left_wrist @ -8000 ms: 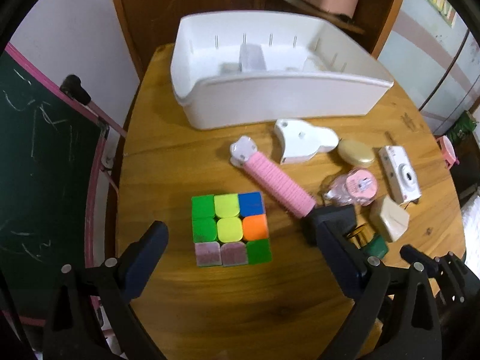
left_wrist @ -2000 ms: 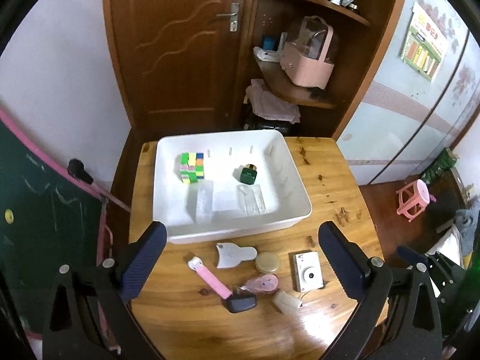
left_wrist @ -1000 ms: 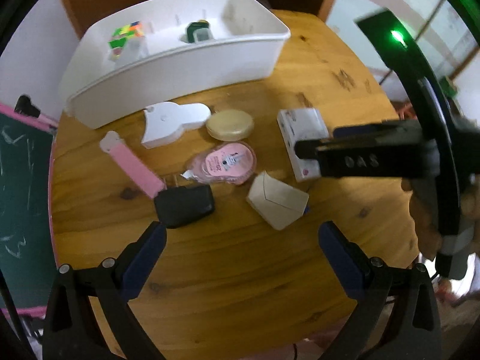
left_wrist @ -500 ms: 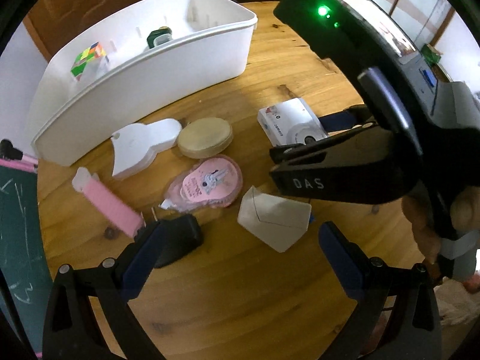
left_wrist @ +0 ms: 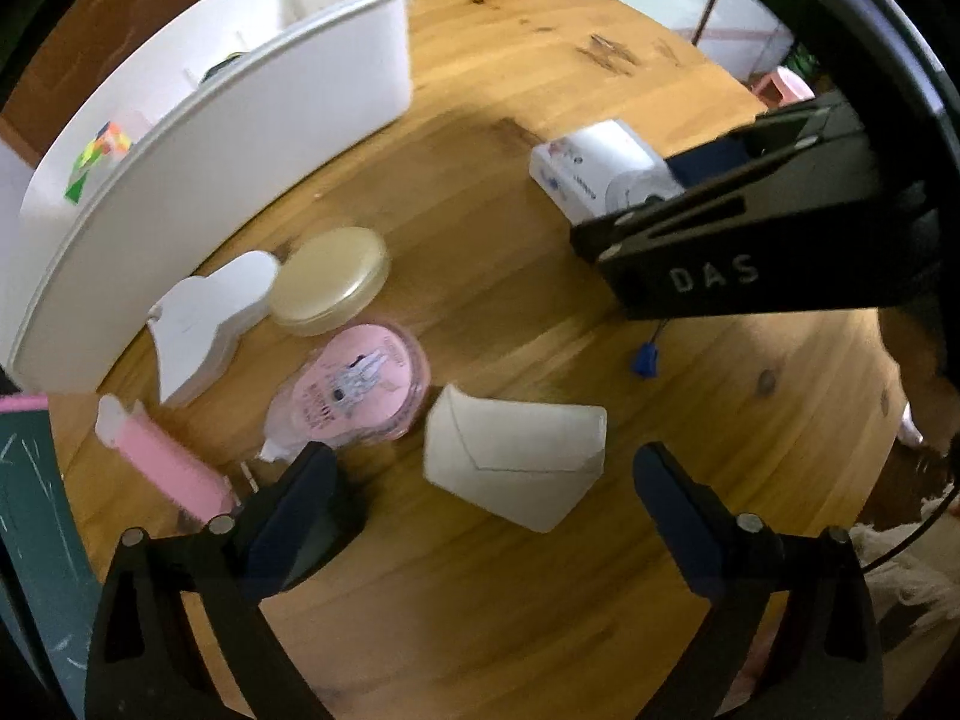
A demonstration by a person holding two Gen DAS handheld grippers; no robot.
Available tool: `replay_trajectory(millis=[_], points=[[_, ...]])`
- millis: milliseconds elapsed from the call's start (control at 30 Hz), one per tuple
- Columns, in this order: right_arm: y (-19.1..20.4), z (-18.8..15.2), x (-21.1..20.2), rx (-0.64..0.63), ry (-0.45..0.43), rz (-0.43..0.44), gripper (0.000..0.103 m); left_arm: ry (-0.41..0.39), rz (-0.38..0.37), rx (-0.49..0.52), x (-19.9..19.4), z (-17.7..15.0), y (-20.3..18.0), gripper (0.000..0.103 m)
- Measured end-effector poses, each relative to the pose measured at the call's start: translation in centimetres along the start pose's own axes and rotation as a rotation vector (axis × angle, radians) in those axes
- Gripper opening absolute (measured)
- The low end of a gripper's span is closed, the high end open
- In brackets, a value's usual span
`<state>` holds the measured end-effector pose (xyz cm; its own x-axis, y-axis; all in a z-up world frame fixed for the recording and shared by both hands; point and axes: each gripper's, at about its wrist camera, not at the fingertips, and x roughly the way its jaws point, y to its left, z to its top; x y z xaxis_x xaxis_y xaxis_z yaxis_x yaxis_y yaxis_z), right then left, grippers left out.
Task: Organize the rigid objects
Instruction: 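Grasp the beige envelope box with the left tool while the right tool grasps the white lens device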
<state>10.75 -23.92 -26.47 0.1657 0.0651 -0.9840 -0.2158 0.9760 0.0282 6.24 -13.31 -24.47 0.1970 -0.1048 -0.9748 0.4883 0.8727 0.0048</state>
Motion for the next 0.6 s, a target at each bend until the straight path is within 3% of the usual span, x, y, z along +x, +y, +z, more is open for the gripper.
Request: replay_trajectory(millis=[200,267,500,600], points=[[-1.4,-0.3,-0.8,0.004,0.002,0.009,0.061,0.013,0.001,0.028,0.9,1.2,-0.4,0.093],[0.2,0.3,-0.4,0.003,0.003,0.008,0.061,0.011,0.003,0.038,1.0,1.3,-0.7,0.092],[-0.5,0.8,-0.7,0.018,0.015,0.019,0.061,0.03,-0.02,0.054,1.1,1.1,-1.9,0.073],[-0.7,1.3,-0.5,0.019,0.017,0.023,0.061,0.043,-0.029,0.029,1.6,0.8,-2.0,0.073]])
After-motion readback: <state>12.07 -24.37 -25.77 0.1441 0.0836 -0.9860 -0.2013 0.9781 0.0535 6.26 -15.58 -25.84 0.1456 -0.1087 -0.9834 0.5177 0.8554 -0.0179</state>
